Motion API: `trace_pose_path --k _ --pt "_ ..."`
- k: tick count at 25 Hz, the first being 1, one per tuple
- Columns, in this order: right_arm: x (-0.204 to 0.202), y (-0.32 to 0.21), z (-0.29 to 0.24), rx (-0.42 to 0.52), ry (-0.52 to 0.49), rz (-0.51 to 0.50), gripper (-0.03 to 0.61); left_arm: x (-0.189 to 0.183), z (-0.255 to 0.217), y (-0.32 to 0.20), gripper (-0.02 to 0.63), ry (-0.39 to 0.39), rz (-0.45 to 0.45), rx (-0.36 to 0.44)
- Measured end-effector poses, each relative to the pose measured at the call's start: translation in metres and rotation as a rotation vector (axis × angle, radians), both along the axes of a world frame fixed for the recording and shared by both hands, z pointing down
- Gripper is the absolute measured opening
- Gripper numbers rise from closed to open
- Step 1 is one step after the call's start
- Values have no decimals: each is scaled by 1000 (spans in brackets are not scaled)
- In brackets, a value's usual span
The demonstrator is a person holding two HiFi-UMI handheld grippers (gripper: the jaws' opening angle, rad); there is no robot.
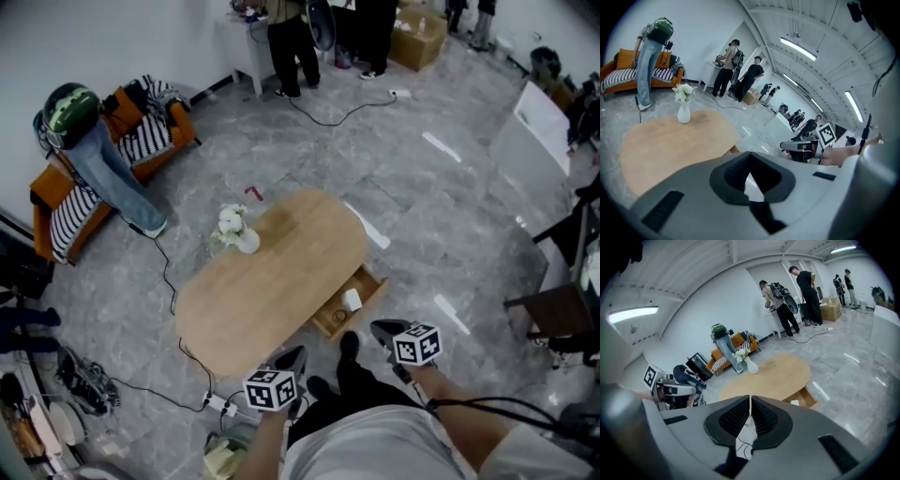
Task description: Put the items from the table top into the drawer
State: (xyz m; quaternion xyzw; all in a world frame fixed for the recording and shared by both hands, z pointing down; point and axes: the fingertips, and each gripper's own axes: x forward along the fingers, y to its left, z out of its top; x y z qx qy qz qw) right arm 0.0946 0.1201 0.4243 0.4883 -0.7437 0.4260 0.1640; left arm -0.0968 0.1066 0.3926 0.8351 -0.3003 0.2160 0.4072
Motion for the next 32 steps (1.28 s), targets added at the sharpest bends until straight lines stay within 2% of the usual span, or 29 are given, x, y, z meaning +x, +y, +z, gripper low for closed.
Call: trace_pose_path --k 7,13,26,32 --pt "-15 20 -38 69 -17 67 38 2 -32 16 2 79 21 27" --pt "-10 32 -70 121 -7 103 38 8 -54 26 2 83 63 71" --pt "19 35 -90 172 46 -29 37 27 -67 27 2 45 28 134" --pt "27 29 -94 178 48 -50 37 40 -74 21 2 42 4 158"
